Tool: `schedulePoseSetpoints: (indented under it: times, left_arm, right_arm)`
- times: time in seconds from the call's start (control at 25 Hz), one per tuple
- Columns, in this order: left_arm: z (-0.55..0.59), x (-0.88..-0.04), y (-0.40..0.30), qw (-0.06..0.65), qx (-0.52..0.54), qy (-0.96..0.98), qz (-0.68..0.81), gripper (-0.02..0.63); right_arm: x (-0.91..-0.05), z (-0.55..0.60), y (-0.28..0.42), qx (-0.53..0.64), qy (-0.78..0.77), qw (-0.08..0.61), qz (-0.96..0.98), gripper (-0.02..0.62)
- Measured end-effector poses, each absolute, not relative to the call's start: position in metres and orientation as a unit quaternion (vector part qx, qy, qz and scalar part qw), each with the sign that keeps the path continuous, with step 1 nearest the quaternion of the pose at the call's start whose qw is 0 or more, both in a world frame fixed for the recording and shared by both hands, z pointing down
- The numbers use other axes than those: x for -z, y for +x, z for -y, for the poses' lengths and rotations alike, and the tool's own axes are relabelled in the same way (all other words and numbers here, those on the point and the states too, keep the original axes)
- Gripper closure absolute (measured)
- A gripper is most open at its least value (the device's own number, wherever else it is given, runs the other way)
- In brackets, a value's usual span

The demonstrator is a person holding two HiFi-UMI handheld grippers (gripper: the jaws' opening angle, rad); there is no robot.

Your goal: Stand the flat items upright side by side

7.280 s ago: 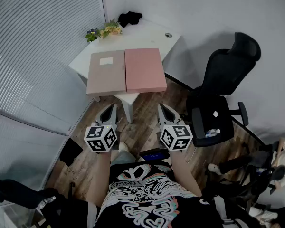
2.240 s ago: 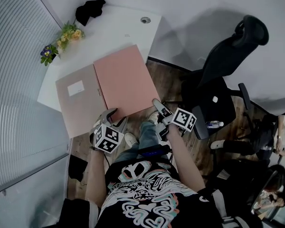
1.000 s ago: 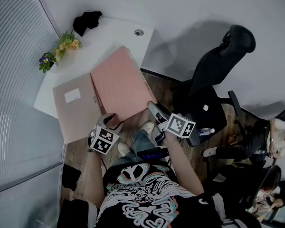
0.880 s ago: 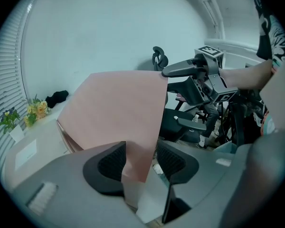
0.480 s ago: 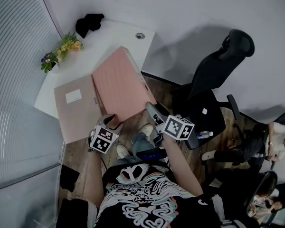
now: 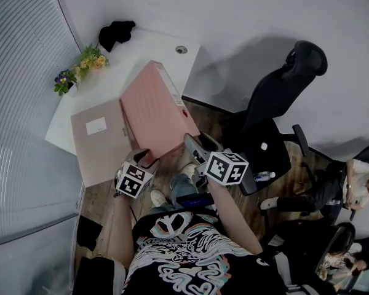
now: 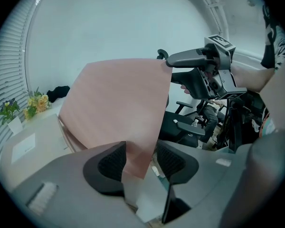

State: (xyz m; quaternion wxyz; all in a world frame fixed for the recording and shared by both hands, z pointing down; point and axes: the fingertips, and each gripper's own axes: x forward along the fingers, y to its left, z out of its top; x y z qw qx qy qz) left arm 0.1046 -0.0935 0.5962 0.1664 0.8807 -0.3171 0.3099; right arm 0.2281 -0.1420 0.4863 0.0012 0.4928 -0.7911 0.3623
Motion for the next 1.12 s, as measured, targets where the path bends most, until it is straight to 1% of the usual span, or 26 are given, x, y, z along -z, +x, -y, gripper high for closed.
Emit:
schedulePoseSetpoints:
  times: [0.16, 0.68, 1.12]
  left_arm:
    - [0.093, -0.592, 0.108, 0.176, -0.293, 0.884, 0.32, 0.42]
    - [0.101, -0.569, 0.113, 0.196, -0.225, 0.894, 0.335, 0.42]
    - [0.098, -0.555, 0.117, 0.194, -0.198, 0.893, 0.354, 0.42]
  right_arm:
    - [-0.477, 0.14, 0.218, -0.334, 0.497, 0.027, 0.8, 0.339]
    - [-0.465, 0.134, 0.195, -0.284, 0.501, 0.073, 0.814, 0.339]
    - [-0.454, 0.121, 0.18, -0.247, 0.481, 0.09, 0.836, 0.344]
